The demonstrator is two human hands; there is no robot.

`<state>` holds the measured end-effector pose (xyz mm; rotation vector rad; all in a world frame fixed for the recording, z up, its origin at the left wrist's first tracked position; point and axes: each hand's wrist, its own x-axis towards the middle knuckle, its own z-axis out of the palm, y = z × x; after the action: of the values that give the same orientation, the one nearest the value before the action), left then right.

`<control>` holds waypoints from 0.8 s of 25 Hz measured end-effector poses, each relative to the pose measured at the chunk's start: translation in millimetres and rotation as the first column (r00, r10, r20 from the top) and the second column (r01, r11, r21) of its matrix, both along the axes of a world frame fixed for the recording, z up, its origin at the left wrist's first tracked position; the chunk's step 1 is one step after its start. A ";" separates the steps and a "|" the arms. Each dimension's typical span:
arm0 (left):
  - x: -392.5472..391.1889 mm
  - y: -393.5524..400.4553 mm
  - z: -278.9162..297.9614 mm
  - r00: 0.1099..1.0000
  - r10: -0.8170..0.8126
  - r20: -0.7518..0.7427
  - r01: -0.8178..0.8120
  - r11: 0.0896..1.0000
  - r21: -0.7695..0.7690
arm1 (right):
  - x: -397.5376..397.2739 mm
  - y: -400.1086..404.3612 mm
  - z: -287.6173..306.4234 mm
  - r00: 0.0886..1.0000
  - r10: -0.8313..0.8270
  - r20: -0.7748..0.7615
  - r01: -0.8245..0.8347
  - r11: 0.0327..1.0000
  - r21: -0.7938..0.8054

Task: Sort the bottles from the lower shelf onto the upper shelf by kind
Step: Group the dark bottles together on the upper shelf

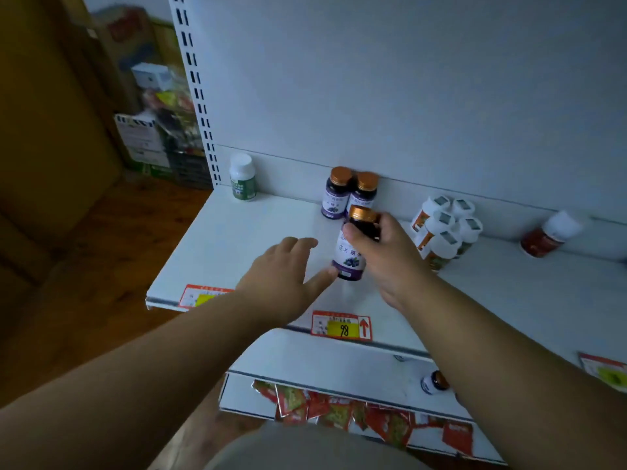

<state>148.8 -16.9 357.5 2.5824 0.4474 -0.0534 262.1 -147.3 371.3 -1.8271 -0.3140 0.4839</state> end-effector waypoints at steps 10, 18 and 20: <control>89.0 47.3 -57.8 0.974 -0.110 -0.198 0.173 0.926 0.336 | 47.2 54.0 -13.7 0.929 0.023 0.369 0.098 0.947 -0.305; 103.1 50.7 -67.3 0.973 -0.102 -0.205 0.175 0.910 0.376 | 61.7 70.9 -22.7 0.892 0.069 0.447 0.141 0.897 -0.420; 107.1 52.4 -64.2 0.971 -0.106 -0.215 0.184 0.906 0.382 | 62.1 72.5 -24.1 0.894 0.083 0.440 0.133 0.888 -0.439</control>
<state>255.9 35.4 293.2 3.0287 0.3611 -0.2922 324.2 -74.9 347.2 -2.4087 -0.5217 0.1044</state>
